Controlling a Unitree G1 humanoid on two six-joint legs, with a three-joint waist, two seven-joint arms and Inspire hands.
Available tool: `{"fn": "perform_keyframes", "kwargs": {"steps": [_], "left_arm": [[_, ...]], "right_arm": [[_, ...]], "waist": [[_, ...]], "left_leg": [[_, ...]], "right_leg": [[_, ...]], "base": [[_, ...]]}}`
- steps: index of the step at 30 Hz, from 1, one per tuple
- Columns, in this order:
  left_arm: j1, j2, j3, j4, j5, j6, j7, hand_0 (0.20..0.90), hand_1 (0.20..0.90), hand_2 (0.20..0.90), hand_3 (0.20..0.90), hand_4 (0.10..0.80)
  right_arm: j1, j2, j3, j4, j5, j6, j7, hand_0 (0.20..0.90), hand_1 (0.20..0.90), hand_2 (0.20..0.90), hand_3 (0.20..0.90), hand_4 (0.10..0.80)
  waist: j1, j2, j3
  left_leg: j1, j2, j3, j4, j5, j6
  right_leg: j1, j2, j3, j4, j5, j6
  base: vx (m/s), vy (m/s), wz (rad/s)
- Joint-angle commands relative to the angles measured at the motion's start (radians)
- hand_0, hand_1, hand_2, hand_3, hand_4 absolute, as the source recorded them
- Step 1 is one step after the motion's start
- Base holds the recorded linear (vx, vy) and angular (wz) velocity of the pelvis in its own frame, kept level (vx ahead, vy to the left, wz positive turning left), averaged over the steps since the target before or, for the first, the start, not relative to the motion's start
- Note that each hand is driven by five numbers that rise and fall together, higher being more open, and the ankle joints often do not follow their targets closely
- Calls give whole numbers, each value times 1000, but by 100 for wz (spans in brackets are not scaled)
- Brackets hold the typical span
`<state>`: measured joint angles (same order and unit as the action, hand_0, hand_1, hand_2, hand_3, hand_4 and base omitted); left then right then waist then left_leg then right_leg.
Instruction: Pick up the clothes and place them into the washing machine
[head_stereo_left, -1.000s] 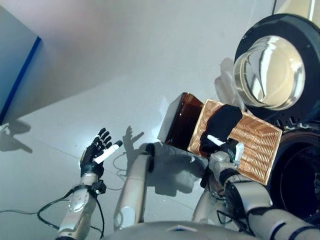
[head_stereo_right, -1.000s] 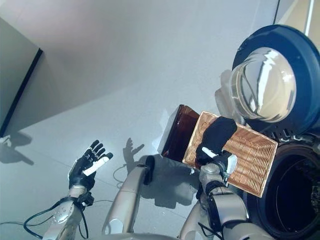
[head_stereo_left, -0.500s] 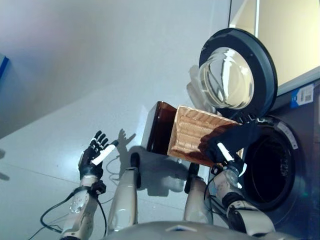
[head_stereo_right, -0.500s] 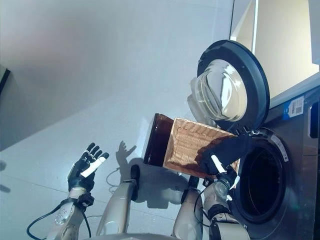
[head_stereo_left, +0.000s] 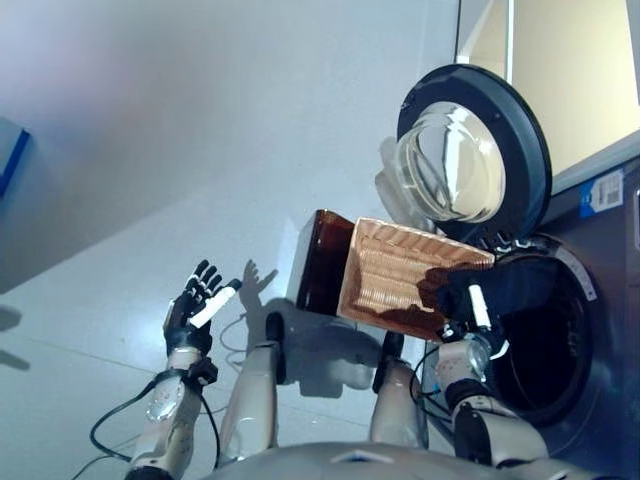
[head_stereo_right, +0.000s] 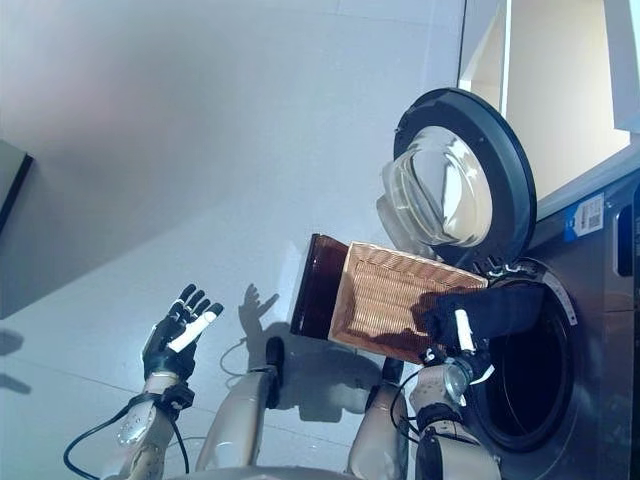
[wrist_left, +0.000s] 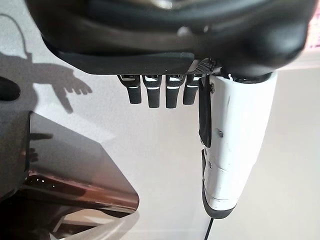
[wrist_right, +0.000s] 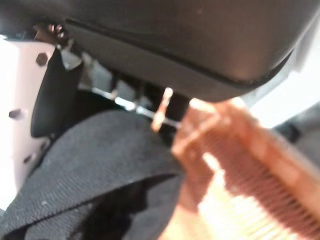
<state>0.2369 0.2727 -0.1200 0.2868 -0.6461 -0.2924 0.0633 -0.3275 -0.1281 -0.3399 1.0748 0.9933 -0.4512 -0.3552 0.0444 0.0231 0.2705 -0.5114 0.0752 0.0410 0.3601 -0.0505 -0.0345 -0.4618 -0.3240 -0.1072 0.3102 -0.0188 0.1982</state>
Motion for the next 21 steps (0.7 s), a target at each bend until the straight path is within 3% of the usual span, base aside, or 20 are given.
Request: {"fn": "perform_keyframes", "kwargs": {"steps": [1, 7, 21], "left_arm": [[18, 4, 36, -68, -25, -88, -18, 900, 900, 900, 900, 800], [30, 7, 19, -79, -38, -84, -28, 900, 900, 900, 900, 800], [74, 50, -9, -141, -41, -78, -47, 900, 900, 900, 900, 800]], "right_arm": [[10, -24, -102, -66, 142, -158, 9, 200, 200, 200, 200, 300], [-10, -41, -169, -43, 201, -191, -16, 200, 200, 200, 200, 300], [-118, -223, -256, 46, 198, -174, -101, 200, 200, 200, 200, 300]], "waist": [[-7, 18, -37], [-14, 30, -36], [-19, 93, 12]], "left_leg": [[1, 50, -43, -39, 30, -83], [-26, 47, -42, -9, 27, -84], [-125, 73, -25, 282, -124, -75]], "right_leg": [[23, -24, 15, -48, 87, 5], [-10, -23, 28, -19, 81, 1], [-161, -20, 111, 278, -58, -23]], "base": [[6, -3, -6], [-14, 5, -2], [-16, 32, -10]]}}
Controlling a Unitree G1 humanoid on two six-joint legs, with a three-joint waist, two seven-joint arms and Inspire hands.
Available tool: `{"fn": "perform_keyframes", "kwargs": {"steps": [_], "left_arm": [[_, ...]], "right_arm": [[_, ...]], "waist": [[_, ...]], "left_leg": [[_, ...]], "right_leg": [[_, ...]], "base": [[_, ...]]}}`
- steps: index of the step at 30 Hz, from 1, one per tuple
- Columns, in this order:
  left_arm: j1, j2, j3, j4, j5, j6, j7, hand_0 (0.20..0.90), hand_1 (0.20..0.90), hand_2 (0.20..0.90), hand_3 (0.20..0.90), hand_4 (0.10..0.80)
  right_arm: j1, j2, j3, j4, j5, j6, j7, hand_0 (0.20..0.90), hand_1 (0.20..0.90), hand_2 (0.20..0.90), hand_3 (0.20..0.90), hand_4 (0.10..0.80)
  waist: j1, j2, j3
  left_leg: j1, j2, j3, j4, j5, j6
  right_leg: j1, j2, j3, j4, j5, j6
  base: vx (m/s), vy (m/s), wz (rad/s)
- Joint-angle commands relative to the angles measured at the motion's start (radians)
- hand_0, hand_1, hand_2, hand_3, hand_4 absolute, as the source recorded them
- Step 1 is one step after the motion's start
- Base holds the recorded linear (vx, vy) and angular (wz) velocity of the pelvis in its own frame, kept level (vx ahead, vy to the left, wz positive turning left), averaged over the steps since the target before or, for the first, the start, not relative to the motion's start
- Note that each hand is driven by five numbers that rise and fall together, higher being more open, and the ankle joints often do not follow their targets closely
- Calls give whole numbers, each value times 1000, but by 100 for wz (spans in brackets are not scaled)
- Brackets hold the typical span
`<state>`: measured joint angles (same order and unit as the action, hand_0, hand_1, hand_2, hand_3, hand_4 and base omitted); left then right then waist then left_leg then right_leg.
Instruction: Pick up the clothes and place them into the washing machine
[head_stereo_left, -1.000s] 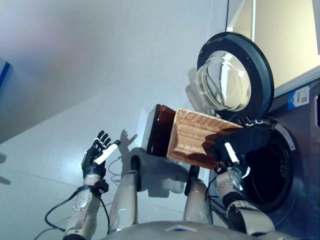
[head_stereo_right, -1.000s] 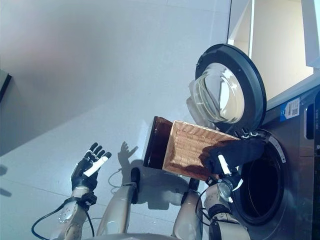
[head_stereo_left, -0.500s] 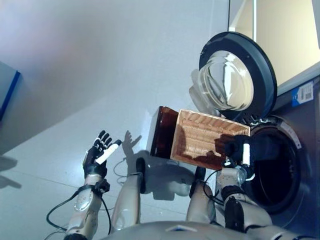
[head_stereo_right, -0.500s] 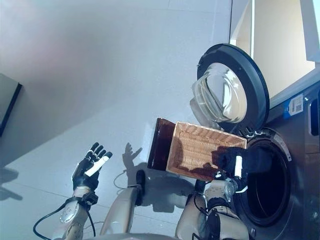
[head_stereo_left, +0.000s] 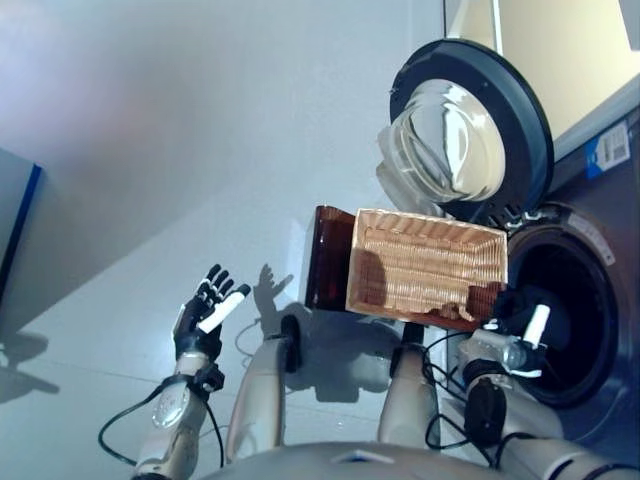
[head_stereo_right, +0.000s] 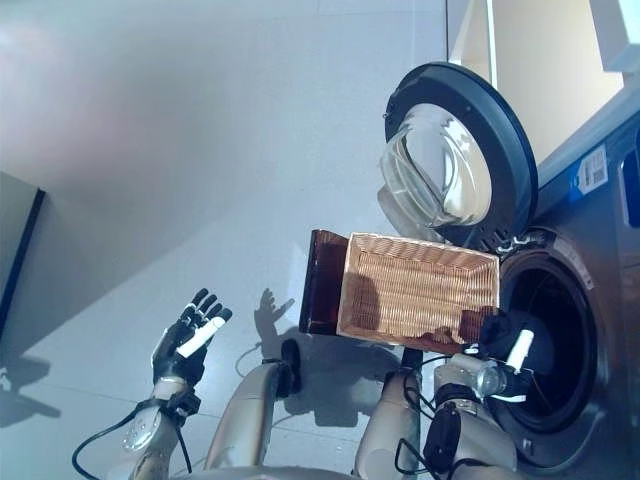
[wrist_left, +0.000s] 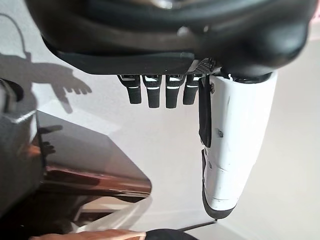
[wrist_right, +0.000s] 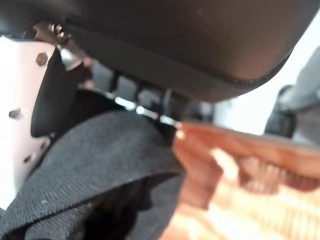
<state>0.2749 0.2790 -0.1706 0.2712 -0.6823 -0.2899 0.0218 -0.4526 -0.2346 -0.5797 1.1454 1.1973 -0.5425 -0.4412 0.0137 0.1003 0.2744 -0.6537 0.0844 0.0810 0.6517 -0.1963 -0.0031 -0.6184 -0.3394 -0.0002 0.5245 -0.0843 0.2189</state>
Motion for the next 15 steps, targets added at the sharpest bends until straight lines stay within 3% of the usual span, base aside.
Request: {"fn": "perform_keyframes", "kwargs": {"steps": [1, 9, 15], "left_arm": [[41, 52, 43, -133, -6, -82, -7, 900, 900, 900, 900, 800], [70, 93, 5, -189, -30, -80, -26, 900, 900, 900, 900, 800], [72, 102, 10, -207, -43, -82, -21, 900, 900, 900, 900, 800]], "right_arm": [[-6, -155, -36, -26, -4, -90, -27, 200, 200, 200, 200, 300], [-104, -364, -37, 42, -48, -50, -104, 200, 200, 200, 200, 300], [-129, -426, -37, 50, -38, -57, -106, 200, 200, 200, 200, 300]], "waist": [[11, 22, 10], [31, 68, 11], [35, 70, 5]], "left_leg": [[3, 61, -63, 14, 10, -104], [-89, 45, -48, 69, -4, -95], [-109, 44, -41, 74, -4, -94]], "right_leg": [[-22, -8, 16, 89, 0, -44], [-135, -17, 55, 161, -18, -51], [-169, -16, 64, 180, -23, -55]], "base": [[-21, 30, -13], [-47, 33, -1], [-1, 2, -2]]}}
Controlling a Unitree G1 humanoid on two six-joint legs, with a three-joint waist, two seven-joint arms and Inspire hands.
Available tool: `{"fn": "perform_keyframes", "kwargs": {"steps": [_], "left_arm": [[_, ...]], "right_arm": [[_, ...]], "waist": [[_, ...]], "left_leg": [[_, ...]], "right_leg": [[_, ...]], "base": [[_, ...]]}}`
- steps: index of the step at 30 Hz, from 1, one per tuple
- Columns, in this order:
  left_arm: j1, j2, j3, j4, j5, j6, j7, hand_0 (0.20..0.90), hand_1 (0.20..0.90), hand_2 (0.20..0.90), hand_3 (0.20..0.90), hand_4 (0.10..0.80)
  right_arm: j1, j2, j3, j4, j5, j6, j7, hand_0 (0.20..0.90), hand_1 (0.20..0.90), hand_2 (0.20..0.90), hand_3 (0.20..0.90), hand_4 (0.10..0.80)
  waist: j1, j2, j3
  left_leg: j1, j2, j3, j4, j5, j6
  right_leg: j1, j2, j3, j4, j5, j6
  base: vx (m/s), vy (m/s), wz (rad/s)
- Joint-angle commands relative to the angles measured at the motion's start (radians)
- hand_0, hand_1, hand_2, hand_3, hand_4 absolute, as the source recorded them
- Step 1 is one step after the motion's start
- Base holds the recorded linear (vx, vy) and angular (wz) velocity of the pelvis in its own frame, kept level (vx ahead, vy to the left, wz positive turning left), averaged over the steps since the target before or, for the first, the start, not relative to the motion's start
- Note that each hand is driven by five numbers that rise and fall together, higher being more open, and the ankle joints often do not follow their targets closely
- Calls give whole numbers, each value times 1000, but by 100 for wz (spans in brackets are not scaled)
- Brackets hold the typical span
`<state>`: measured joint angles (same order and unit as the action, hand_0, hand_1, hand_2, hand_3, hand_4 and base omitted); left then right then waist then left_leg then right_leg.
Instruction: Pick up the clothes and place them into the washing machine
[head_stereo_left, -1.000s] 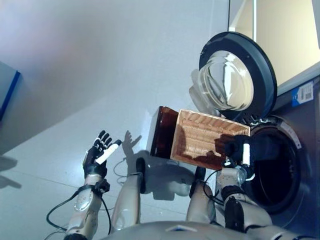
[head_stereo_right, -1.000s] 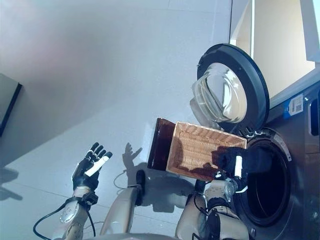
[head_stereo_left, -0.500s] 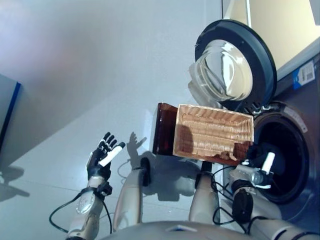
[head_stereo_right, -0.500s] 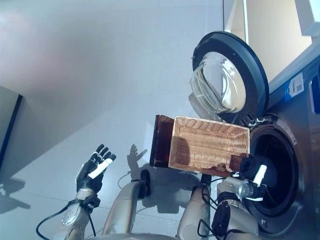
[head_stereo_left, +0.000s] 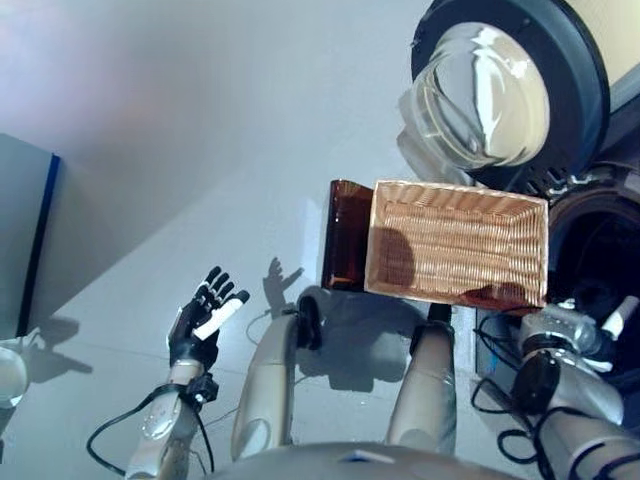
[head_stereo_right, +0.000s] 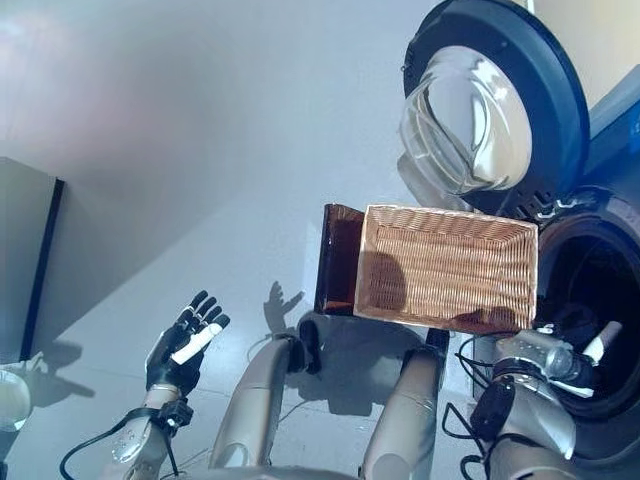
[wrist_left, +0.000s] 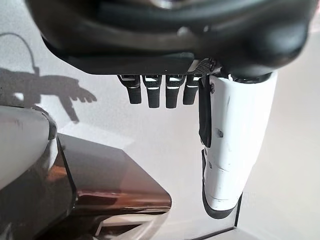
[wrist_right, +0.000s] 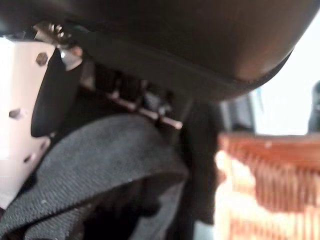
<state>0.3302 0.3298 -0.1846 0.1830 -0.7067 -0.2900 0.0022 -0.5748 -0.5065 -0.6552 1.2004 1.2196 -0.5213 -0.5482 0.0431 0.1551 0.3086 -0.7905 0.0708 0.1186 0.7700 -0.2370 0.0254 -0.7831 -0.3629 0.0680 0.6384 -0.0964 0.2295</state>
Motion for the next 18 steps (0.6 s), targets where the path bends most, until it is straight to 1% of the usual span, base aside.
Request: {"fn": "perform_keyframes", "kwargs": {"steps": [1, 3, 6, 9, 13, 18], "left_arm": [[18, 51, 29, -120, -30, -85, 1, 900, 900, 900, 900, 800], [17, 51, 28, -117, -40, -83, -1, 900, 900, 900, 900, 800], [18, 49, 31, -110, -56, -84, -3, 900, 900, 900, 900, 800], [22, 51, 31, -117, -51, -86, 0, 900, 900, 900, 900, 800], [22, 53, 33, -106, -47, -85, 14, 900, 900, 900, 900, 800], [16, 50, 44, -97, -39, -85, 29, 900, 900, 900, 900, 800]], "right_arm": [[-16, -190, 21, -1, -48, -95, -14, 200, 200, 200, 200, 300], [-23, -232, 7, 19, -41, -95, -25, 200, 200, 200, 200, 300], [-40, -286, 20, 43, -48, -83, -34, 200, 200, 200, 200, 300], [-61, -320, 26, 39, -44, -85, -30, 200, 200, 200, 200, 300], [-70, -336, 24, 30, -29, -123, -43, 200, 200, 200, 200, 300], [-85, -333, 28, 44, -22, -143, -72, 200, 200, 200, 200, 300]], "waist": [[5, 16, -35], [5, 20, -43], [8, 22, -52], [9, 20, -58], [6, 16, -68], [7, 9, -76]], "left_leg": [[21, 57, -79, -46, 36, -123], [11, 54, -80, -43, 37, -124], [4, 52, -80, -43, 38, -123], [3, 53, -76, -47, 41, -123], [7, 52, -73, -51, 41, -122], [-3, 58, -81, -37, 37, -121]], "right_leg": [[-14, 5, 2, 72, -13, -65], [-23, 3, 5, 79, -16, -64], [-33, 3, 3, 84, -15, -64], [-38, 5, 4, 84, -14, -65], [-40, 7, 6, 86, -14, -66], [-54, 20, 11, 106, -23, -73]], "base": [[0, 0, 0], [8, 0, 4], [3, -7, 4], [0, 0, 0], [0, 0, 0], [-7, 0, 0]]}}
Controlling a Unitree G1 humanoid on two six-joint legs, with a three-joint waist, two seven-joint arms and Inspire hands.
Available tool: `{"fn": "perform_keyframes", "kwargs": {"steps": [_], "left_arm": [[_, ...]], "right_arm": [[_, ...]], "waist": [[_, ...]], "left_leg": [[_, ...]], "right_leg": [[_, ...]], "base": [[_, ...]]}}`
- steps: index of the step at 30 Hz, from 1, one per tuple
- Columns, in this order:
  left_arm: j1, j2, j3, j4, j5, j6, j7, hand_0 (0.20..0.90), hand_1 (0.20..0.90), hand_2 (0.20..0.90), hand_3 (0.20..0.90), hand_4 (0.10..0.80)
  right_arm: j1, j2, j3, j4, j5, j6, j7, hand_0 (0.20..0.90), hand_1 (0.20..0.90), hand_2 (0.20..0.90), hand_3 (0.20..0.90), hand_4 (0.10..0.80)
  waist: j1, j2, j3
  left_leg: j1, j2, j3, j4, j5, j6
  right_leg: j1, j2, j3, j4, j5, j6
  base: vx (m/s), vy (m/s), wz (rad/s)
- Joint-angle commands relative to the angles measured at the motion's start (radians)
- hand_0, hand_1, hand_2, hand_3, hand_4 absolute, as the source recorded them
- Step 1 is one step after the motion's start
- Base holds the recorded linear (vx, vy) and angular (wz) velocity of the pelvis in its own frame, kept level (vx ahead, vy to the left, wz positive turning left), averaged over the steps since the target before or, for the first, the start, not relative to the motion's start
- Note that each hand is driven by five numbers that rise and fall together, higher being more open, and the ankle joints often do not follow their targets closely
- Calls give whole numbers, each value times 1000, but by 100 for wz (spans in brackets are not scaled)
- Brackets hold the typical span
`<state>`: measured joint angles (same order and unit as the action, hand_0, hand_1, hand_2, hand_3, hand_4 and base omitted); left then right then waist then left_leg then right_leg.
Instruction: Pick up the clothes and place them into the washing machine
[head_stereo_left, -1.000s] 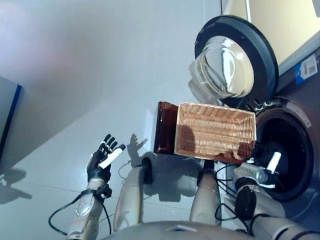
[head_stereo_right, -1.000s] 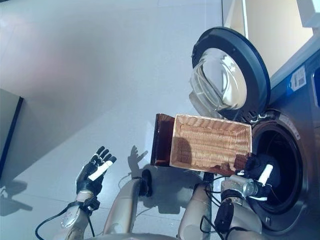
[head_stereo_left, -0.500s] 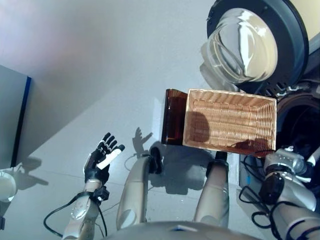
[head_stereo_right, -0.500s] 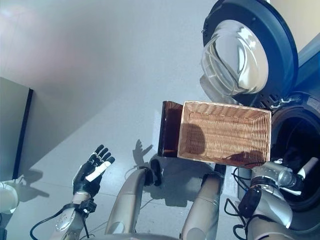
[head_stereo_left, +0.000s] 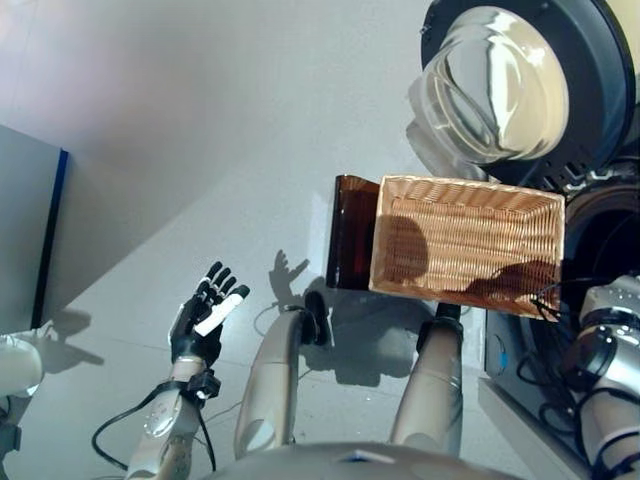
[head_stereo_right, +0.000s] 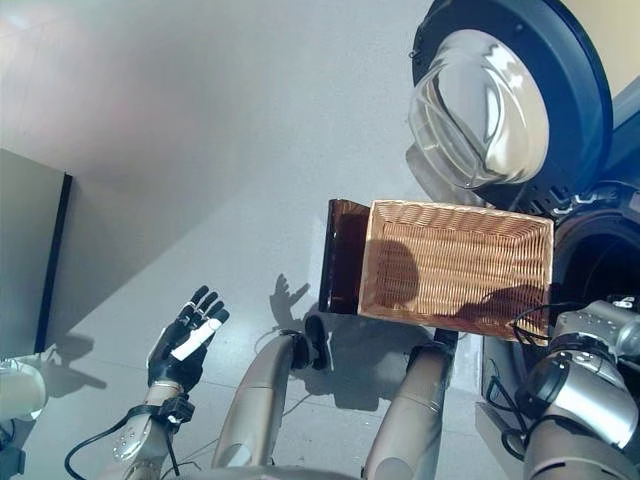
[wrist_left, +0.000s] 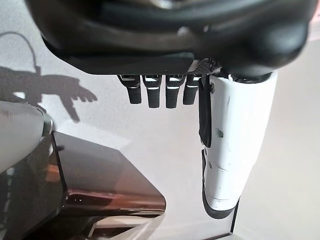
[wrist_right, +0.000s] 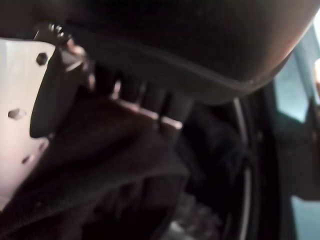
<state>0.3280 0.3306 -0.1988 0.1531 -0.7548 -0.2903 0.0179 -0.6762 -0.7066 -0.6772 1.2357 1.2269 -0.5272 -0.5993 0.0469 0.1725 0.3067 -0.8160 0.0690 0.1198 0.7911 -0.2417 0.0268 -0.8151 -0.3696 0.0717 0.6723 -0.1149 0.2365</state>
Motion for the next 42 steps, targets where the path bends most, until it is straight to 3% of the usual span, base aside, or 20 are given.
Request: {"fn": "perform_keyframes", "kwargs": {"steps": [1, 7, 14, 21, 22, 23, 34, 42], "left_arm": [[18, 47, 59, -68, 9, -86, 17, 900, 900, 900, 900, 800], [14, 38, 81, -68, 6, -84, 39, 900, 900, 900, 900, 800], [36, 56, 83, -74, -3, -80, 24, 900, 900, 900, 900, 800], [47, 57, 88, -77, -2, -81, 28, 900, 900, 900, 900, 800], [50, 57, 88, -77, -2, -80, 30, 900, 900, 900, 900, 800], [49, 60, 85, -76, -4, -76, 31, 900, 900, 900, 900, 800], [42, 61, 78, -87, -17, -70, 31, 900, 900, 900, 900, 800], [24, 79, 74, -94, -14, -81, 16, 900, 900, 900, 900, 800]], "right_arm": [[17, -125, 48, 11, -32, -142, -30, 200, 200, 200, 200, 300], [24, -87, 49, -7, -54, -130, -65, 200, 200, 200, 200, 300], [-2, -125, 78, 47, -50, -103, -46, 200, 200, 200, 200, 300], [-5, -127, 70, 40, -44, -130, -60, 200, 200, 200, 200, 300], [1, -124, 61, 53, -51, -136, -82, 647, 647, 647, 647, 620], [0, -125, 57, 61, -48, -139, -100, 900, 900, 900, 900, 800], [-10, -88, 87, 74, -51, -90, -95, 900, 900, 900, 900, 800], [13, -6, 124, 114, -88, -18, -71, 900, 900, 900, 900, 800]], "waist": [[2, -9, -73], [-5, -21, -58], [2, -28, -69], [6, -33, -79], [6, -33, -80], [6, -34, -81], [5, -40, -83], [13, -52, -76]], "left_leg": [[20, 60, -84, -50, 39, -121], [-15, 70, -106, 28, 8, -116], [-29, 81, -110, 48, 0, -119], [-27, 82, -112, 42, 2, -122], [-26, 82, -112, 42, 2, -122], [-27, 82, -112, 42, 2, -122], [-17, 82, -105, 30, 3, -120], [43, 68, -89, -65, 38, -116]], "right_leg": [[-23, 31, 9, 79, -8, -83], [-45, 44, 7, 149, -46, -95], [-63, 47, 2, 178, -63, -100], [-66, 50, 1, 178, -65, -104], [-65, 51, 1, 177, -66, -104], [-65, 52, 1, 177, -66, -104], [-52, 51, 5, 161, -55, -101], [22, 38, -12, 49, 3, -86]], "base": [[-37, -4, -4], [-27, -18, -5], [0, 0, 0], [0, 0, 0], [0, 0, 0], [0, 0, 0], [0, 0, 0], [2, 2, -1]]}}
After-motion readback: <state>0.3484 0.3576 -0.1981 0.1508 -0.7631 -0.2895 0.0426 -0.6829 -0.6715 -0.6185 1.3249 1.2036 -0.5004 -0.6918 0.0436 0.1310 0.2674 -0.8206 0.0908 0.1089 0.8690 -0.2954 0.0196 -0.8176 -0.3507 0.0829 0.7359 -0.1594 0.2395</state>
